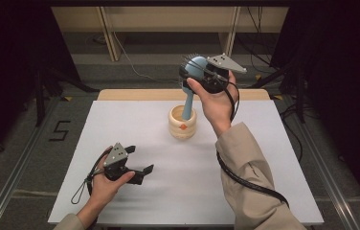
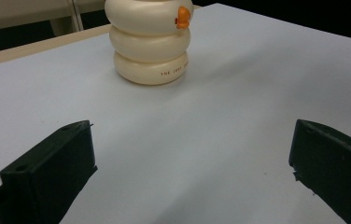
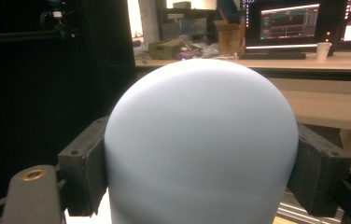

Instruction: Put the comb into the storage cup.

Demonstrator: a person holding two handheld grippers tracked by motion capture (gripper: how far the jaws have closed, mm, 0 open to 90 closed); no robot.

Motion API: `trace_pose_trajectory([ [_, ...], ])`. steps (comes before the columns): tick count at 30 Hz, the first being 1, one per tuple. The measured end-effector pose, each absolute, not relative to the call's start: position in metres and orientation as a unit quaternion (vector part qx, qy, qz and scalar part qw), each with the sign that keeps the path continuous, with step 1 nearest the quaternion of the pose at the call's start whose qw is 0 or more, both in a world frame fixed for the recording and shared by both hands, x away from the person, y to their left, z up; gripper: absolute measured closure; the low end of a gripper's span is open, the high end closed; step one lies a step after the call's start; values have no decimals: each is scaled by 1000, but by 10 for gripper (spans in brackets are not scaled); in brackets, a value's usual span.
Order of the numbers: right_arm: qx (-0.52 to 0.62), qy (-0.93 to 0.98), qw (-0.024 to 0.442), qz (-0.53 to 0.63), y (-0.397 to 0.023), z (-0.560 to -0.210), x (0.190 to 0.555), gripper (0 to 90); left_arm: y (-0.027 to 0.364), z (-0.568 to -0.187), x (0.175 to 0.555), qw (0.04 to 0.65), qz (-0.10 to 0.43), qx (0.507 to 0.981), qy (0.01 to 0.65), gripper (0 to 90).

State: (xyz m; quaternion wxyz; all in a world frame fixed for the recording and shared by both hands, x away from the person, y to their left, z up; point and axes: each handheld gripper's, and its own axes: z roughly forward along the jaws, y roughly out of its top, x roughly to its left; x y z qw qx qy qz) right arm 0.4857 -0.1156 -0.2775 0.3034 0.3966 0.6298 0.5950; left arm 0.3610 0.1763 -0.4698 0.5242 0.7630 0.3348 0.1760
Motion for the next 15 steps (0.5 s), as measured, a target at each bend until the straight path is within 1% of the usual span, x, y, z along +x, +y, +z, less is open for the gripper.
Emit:
trace_pose_trajectory([
  [15, 402, 629, 305, 592, -116, -280, 492, 202, 176, -470, 361, 524, 176, 763, 335, 0],
])
